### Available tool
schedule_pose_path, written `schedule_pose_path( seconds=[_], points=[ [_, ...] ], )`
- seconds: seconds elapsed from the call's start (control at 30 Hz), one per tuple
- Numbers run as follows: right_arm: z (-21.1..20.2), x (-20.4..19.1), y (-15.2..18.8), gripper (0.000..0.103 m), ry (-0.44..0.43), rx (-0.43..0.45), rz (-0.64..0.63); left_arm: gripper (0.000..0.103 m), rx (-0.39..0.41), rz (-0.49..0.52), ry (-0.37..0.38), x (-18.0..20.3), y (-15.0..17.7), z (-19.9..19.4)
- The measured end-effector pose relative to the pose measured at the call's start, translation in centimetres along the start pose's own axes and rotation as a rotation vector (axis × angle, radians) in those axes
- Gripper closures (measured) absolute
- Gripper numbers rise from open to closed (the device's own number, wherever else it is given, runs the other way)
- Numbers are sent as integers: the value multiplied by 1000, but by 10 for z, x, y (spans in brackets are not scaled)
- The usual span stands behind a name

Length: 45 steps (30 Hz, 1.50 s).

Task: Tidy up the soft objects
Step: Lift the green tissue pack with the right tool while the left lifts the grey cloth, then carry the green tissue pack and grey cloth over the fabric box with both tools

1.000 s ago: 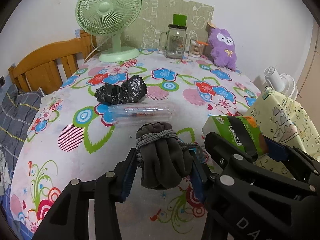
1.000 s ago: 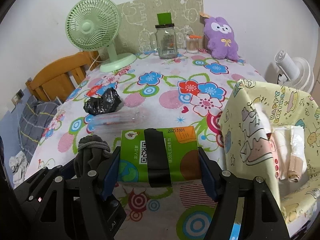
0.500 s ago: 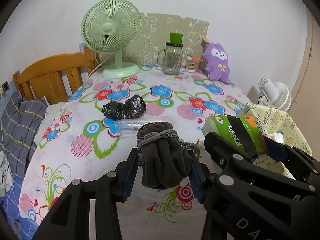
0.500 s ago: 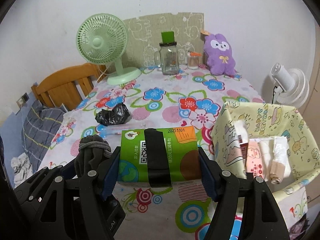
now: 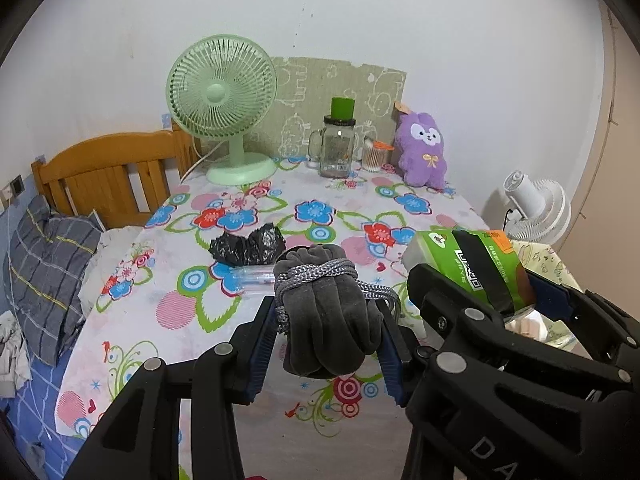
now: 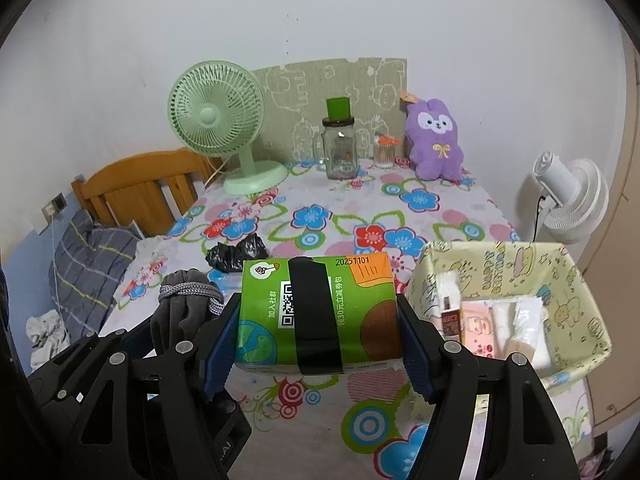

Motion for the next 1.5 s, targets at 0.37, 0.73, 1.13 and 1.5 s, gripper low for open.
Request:
schedule_pose_path(
  seconds=[0.37, 0.73, 1.13, 1.5],
  points=[
    [-24, 11, -12, 29, -5, 42, -11, 55, 36, 18, 2, 19, -10, -17],
    [-43, 32, -22, 29, 18, 84, -22, 55, 77, 29, 20, 45, -20, -27],
    [-43, 63, -25, 29, 62, 88, -8, 55, 78, 59, 59, 77, -24, -14],
    [-30, 95, -23, 29, 92, 70, 12, 55, 53, 76, 80, 105, -23, 8]
  ],
)
Point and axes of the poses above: each gripper's, at about its wrist camera, not at the fingertips, and z roughly the way its jaws point, x to its right, y to its underside, the point moved 3 cm from there along z, roughly the way its jaws point, and after that the axes turned 7 degrees about x, right-handed, at the moved point
